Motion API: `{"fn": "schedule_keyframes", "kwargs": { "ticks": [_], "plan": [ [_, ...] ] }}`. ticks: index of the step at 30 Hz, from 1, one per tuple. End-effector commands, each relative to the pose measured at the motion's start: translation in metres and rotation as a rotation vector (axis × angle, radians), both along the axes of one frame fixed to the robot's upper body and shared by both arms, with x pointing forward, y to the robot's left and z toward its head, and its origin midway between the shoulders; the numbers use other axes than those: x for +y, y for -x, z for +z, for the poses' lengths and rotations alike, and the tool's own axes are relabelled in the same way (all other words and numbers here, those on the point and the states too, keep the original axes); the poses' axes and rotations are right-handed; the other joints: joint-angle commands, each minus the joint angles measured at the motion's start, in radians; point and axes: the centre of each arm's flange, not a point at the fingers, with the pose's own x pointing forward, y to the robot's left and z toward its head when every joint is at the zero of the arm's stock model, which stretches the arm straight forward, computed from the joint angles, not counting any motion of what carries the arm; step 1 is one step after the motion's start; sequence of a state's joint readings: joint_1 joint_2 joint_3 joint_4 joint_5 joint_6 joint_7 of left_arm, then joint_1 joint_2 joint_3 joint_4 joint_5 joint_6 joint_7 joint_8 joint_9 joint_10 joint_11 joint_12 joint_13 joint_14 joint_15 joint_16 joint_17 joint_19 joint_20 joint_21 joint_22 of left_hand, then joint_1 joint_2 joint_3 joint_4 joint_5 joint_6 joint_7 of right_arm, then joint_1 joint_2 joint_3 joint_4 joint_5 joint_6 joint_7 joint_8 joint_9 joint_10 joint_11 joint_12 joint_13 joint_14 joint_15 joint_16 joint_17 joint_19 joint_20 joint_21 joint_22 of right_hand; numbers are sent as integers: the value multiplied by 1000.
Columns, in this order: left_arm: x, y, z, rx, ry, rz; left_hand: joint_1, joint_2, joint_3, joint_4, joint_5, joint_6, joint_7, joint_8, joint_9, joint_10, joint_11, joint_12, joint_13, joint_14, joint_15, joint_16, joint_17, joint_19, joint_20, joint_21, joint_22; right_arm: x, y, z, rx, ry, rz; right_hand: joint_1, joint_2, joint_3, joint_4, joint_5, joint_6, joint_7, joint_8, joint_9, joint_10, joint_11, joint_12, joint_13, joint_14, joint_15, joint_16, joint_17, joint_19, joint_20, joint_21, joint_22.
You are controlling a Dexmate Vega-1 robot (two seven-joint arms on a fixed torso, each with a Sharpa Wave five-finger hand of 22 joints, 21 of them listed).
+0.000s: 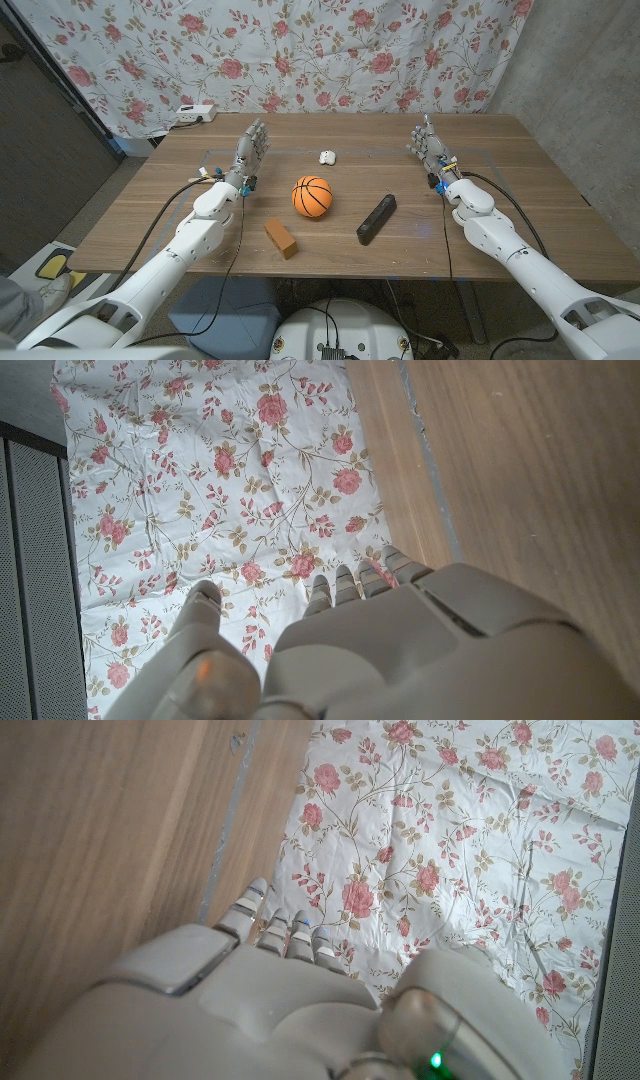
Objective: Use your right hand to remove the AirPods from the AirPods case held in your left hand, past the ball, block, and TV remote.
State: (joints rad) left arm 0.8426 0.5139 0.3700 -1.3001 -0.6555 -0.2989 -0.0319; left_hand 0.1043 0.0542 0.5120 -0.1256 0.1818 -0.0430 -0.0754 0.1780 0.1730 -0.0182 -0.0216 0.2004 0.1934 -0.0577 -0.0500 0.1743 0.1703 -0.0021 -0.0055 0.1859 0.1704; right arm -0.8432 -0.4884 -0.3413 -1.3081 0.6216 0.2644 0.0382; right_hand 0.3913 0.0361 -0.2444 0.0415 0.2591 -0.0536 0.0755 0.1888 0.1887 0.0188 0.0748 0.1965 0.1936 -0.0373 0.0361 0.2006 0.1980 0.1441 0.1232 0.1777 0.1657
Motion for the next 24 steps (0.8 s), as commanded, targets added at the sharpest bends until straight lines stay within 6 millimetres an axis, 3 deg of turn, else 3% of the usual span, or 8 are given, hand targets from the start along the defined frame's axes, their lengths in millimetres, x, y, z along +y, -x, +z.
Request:
{"fn": "schedule_keyframes", "kwargs": {
  "ticks": [1, 24],
  "plan": [
    [2, 2, 0, -10, 3, -6, 13, 0, 6, -1, 7, 0, -7, 6, 3, -8, -2, 6, 2, -8, -1, 7, 4, 0, -6, 5, 5, 1, 0, 2, 7, 2, 1, 9, -1, -5, 2, 4, -2, 6, 6, 2, -1, 10, 4, 5, -9, -2, 5, 4, 6, -3, 6, 4],
    [6, 9, 3, -33, 12, -2, 17, 0, 6, -5, 5, 6, -6, 7, 3, -7, 0, 8, 2, -9, 0, 7, 4, -1, -5, 6, 5, 10, 8, 16, -46, 124, -74, 29, 8, 3, -8, 0, -9, 6, 5, 2, 14, 13, 10, 5, -19, 1, 1, 4, -11, -13, 3, 4]
  ]
}}
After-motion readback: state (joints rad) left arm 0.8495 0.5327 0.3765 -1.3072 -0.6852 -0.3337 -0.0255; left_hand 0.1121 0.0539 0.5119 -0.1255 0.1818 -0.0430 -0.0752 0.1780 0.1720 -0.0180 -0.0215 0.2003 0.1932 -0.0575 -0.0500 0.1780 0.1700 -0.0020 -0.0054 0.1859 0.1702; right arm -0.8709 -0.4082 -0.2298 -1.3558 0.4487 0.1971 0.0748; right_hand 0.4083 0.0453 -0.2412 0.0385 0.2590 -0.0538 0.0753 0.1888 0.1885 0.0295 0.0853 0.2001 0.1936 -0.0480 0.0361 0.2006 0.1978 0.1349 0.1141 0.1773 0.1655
